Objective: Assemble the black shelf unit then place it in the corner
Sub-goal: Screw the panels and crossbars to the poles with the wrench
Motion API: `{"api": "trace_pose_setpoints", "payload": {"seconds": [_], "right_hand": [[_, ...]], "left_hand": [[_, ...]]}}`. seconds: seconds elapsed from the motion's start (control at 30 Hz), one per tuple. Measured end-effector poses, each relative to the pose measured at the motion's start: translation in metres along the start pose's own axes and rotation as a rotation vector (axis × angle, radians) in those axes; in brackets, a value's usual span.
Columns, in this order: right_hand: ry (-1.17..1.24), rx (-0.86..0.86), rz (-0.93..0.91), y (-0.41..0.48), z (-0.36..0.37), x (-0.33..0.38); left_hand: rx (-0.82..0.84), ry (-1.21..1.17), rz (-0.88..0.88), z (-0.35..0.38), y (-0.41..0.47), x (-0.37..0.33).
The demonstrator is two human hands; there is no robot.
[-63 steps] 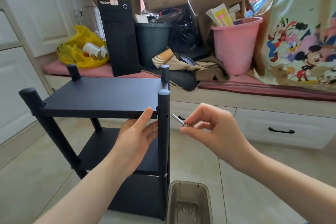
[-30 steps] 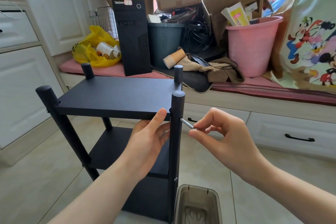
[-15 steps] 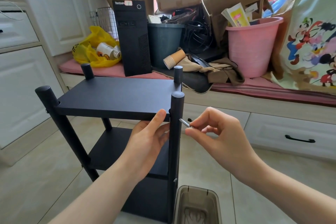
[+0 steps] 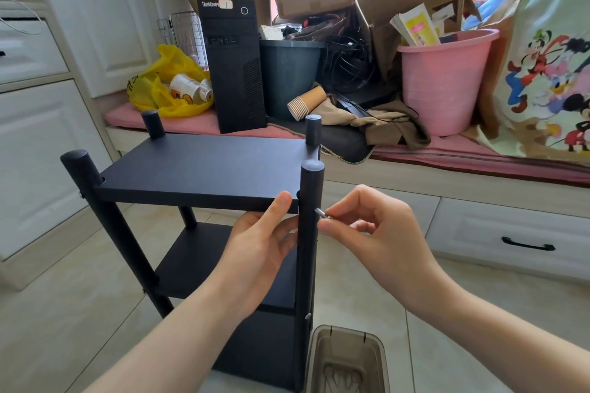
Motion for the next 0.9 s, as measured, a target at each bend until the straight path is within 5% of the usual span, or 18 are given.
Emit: {"api": "trace_pose_setpoints", "payload": {"seconds": [0.9], "right_hand": [[-0.063,0.004,0.002,0.013,0.004,-0.005]], "left_hand": [[0.050,0.033,-0.007,-0.004,0.004,0.002]]}}
Point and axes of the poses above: each hand's wrist, its own y-axis towards the middle knuckle, its own z-axis out of the palm, x = y × z, the point moved 4 cm from there along y, towards the middle knuckle, and after that the axes turned 6 degrees about y, right-handed, at the moved point
